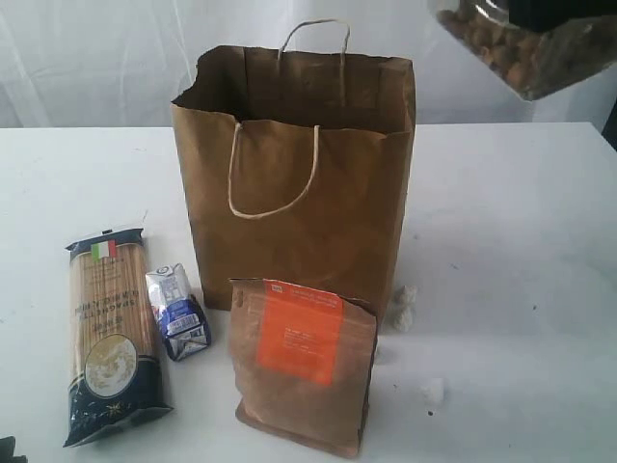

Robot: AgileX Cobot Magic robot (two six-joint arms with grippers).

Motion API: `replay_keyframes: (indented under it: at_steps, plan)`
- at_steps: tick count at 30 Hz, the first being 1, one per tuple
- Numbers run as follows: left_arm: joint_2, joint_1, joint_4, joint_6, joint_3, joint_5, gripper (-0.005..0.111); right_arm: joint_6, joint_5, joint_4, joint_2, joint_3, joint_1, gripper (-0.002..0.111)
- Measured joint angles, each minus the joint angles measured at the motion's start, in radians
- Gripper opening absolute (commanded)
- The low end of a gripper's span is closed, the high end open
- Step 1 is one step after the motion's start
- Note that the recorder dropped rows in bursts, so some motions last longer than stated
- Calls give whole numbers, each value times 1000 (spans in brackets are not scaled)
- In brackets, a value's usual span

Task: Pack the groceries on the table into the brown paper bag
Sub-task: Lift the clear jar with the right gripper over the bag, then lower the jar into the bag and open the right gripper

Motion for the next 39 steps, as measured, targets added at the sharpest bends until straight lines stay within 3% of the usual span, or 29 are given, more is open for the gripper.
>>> replay_keyframes:
  at_steps: [17,39]
  plan:
    - [0,0,0,0,0,0,21,-257,30,-5,140,-165,201,0]
    - [0,0,0,0,0,0,21,-330,111,-17,153,-217,219,0]
